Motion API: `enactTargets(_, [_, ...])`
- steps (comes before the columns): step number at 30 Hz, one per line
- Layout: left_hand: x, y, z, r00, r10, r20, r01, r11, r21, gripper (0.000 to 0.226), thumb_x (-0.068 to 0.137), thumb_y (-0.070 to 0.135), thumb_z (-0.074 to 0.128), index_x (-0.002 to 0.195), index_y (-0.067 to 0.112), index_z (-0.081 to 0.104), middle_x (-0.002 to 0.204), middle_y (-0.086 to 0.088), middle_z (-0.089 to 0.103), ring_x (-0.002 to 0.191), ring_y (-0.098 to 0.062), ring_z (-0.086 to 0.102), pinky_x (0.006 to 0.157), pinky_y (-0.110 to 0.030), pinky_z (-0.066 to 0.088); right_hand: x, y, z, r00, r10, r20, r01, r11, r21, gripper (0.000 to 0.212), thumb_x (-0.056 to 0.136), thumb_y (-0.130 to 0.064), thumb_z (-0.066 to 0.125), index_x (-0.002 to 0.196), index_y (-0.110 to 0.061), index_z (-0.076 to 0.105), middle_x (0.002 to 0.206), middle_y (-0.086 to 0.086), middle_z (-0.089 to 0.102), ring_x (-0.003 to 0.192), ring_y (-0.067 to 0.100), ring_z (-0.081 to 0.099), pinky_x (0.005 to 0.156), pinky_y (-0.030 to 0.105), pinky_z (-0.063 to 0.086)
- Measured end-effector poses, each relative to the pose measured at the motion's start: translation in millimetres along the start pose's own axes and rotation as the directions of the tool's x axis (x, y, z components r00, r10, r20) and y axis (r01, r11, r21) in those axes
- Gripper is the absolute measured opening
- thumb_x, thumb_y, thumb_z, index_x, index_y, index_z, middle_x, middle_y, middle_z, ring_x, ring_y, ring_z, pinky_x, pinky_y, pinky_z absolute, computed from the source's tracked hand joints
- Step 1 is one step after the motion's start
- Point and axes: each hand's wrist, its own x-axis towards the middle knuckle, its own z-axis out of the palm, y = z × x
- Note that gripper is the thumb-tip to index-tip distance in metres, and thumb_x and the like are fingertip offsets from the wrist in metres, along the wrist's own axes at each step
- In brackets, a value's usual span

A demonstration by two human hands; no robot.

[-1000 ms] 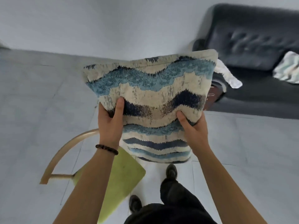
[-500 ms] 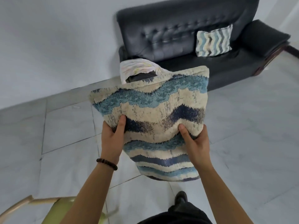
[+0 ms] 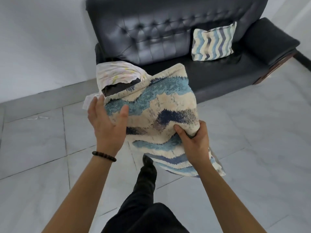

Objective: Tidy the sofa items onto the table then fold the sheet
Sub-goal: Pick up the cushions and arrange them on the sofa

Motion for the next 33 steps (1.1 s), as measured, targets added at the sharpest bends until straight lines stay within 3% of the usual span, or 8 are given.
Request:
enactTargets(5, [130.6, 56.4, 118.5, 0.938, 0.153, 0.311, -0.154, 0.988, -0.023, 0.106, 0.064, 0.086, 0.051, 0.146, 0.023, 0.029, 0.149, 0.001, 0.035, 0.140, -0.016, 0.024, 0.117, -0.049, 0.021, 130.0, -20.4, 24.1, 0.996, -0.082, 0.035, 0.085, 0.991, -0.105, 0.040, 0.079, -0.031, 0.081, 0.096, -0.035, 0.045, 0.096, -0.002, 0.060, 0.086, 0.011, 0.058, 0.065, 0.027, 0.048])
enactTargets(8, [198.0, 98.8, 173.2, 0.895, 0.202, 0.398, -0.215, 0.977, -0.013, 0.097, 0.053, 0.089, 0.059, 0.130, 0.030, 0.046, 0.123, 0.014, 0.055, 0.118, -0.009, 0.048, 0.107, -0.047, 0.035, 204.4, -47.9, 19.4, 0.988, -0.153, 0.008, 0.153, 0.976, -0.155, 0.041, 0.079, -0.032, 0.081, 0.094, -0.040, 0.044, 0.098, -0.003, 0.057, 0.088, 0.007, 0.056, 0.067, 0.022, 0.045])
enactTargets(10, [234.6, 119.6, 207.4, 0.891, 0.261, 0.371, -0.246, 0.965, -0.087, 0.066, 0.058, 0.082, 0.066, 0.103, 0.034, 0.057, 0.093, 0.018, 0.064, 0.089, 0.000, 0.060, 0.082, -0.035, 0.052, 251.0, -59.1, 13.5, 0.982, -0.187, -0.024, 0.178, 0.964, -0.200, 0.042, 0.078, -0.037, 0.081, 0.098, -0.040, 0.044, 0.100, -0.009, 0.053, 0.089, 0.002, 0.053, 0.069, 0.016, 0.042])
enactTargets(13, [275.1, 138.6, 259.0, 0.900, 0.330, 0.284, -0.269, 0.934, -0.234, 0.039, 0.070, 0.066, 0.072, 0.083, 0.033, 0.058, 0.074, 0.017, 0.064, 0.071, 0.001, 0.061, 0.060, -0.018, 0.048, 318.7, -63.0, 7.2, 0.964, -0.261, -0.040, 0.241, 0.932, -0.270, 0.050, 0.076, -0.050, 0.076, 0.114, -0.032, 0.049, 0.104, -0.022, 0.044, 0.097, 0.002, 0.049, 0.077, 0.015, 0.040])
enactTargets(18, [337.8, 144.6, 348.4, 0.951, 0.226, 0.213, -0.143, 0.928, -0.345, 0.036, 0.073, 0.049, 0.078, 0.085, 0.019, 0.064, 0.077, 0.008, 0.068, 0.070, -0.007, 0.064, 0.062, -0.021, 0.052, 448.2, -34.2, -7.6, 0.965, -0.256, 0.054, 0.257, 0.885, -0.389, 0.095, 0.060, -0.081, 0.067, 0.139, -0.037, 0.037, 0.119, -0.037, 0.033, 0.117, 0.000, 0.041, 0.102, 0.029, 0.036])
enactTargets(23, [424.4, 141.0, 426.3, 0.996, 0.065, 0.067, -0.036, 0.930, -0.365, 0.026, 0.076, 0.045, 0.077, 0.090, 0.024, 0.068, 0.081, 0.012, 0.070, 0.076, -0.005, 0.065, 0.068, -0.021, 0.054, 605.4, 25.6, -23.5, 0.972, -0.059, 0.228, 0.188, 0.778, -0.600, 0.131, 0.047, -0.078, 0.078, 0.153, -0.034, 0.014, 0.144, -0.008, 0.035, 0.136, 0.017, 0.028, 0.116, 0.044, 0.020])
enactTargets(30, [519.6, 134.1, 501.5, 0.974, -0.196, -0.113, 0.179, 0.973, -0.144, 0.037, 0.069, 0.069, 0.070, 0.090, 0.040, 0.059, 0.087, 0.023, 0.067, 0.080, 0.004, 0.063, 0.072, -0.016, 0.052, 800.2, 34.4, 2.2, 0.938, -0.046, 0.344, 0.304, 0.587, -0.750, 0.081, 0.065, -0.055, 0.082, 0.133, -0.022, 0.052, 0.115, 0.006, 0.049, 0.110, 0.028, 0.046, 0.097, 0.043, 0.037])
enactTargets(33, [558.9, 104.5, 522.0, 0.952, -0.274, -0.138, 0.268, 0.962, -0.061, 0.049, 0.071, 0.072, 0.066, 0.098, 0.032, 0.059, 0.106, 0.000, 0.066, 0.097, -0.013, 0.063, 0.085, -0.037, 0.055, 851.1, 31.8, 26.0, 0.923, -0.139, 0.360, 0.374, 0.547, -0.749, 0.071, 0.064, -0.041, 0.088, 0.123, -0.014, 0.059, 0.111, 0.011, 0.053, 0.108, 0.033, 0.048, 0.097, 0.047, 0.037])
